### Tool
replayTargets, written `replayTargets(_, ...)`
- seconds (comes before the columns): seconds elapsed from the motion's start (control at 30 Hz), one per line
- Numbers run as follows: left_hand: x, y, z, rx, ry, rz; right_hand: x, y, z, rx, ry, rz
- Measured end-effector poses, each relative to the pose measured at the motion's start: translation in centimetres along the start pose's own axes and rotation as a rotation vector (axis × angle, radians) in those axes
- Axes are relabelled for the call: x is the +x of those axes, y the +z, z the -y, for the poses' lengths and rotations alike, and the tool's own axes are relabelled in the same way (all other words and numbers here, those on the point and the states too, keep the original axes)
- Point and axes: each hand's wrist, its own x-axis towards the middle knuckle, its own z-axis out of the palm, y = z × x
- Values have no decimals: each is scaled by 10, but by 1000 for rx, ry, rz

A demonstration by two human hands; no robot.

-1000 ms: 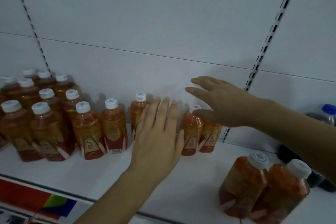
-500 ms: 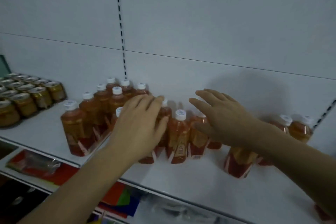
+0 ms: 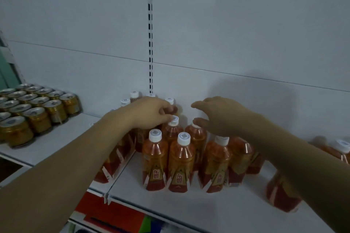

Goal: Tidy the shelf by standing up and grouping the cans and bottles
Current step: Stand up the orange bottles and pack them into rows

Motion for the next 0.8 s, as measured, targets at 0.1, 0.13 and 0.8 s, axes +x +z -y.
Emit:
replayTargets(0.1,21,7,-6,131,57,108,17,8,-4,3,-32,90)
replayTargets(0.13,26,9,-9,172,77,118,20,10,-5,9,-49,113)
replayTargets(0.8,71,-18,41,320,301,127,85,20,-9,-8,84,101)
